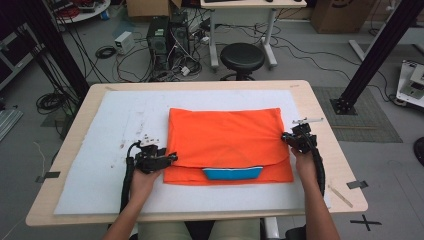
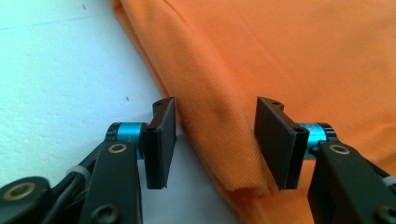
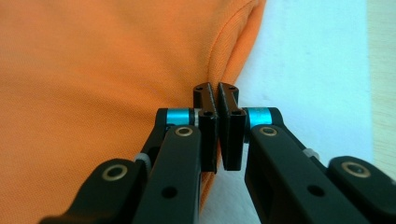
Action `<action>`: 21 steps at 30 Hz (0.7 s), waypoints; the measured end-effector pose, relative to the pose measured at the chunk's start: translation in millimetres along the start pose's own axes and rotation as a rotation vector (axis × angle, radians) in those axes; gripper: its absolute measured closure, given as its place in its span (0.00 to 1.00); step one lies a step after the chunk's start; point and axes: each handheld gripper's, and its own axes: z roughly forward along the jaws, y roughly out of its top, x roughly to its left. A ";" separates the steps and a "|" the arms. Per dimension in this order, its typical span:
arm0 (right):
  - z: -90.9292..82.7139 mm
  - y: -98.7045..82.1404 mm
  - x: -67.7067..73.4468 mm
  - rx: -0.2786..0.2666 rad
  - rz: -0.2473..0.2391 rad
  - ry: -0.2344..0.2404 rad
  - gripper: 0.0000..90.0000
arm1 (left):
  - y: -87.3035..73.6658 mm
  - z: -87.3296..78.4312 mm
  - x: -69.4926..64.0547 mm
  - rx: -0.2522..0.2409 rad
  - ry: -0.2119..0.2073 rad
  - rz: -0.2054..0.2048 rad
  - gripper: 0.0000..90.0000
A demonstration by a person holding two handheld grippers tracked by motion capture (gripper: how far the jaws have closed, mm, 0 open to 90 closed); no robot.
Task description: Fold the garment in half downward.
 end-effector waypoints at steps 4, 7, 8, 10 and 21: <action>0.5 -2.3 -3.7 -0.012 0.003 -0.026 0.97 | -0.2 -0.9 2.1 -0.008 -0.016 -0.017 0.52; 0.9 -3.1 -3.9 -0.015 0.013 0.003 0.64 | -1.7 -5.1 3.8 -0.053 -0.037 -0.018 0.47; -2.2 -3.1 -2.8 -0.037 0.018 0.007 0.59 | -1.4 -6.7 4.1 -0.069 -0.037 -0.004 0.47; -9.2 -2.2 1.0 -0.076 -0.007 0.026 0.53 | 0.6 -9.0 5.5 -0.100 -0.033 0.006 0.43; -20.8 -4.1 21.4 -0.165 -0.090 0.062 0.24 | 9.3 -27.1 21.5 -0.259 -0.036 0.044 0.26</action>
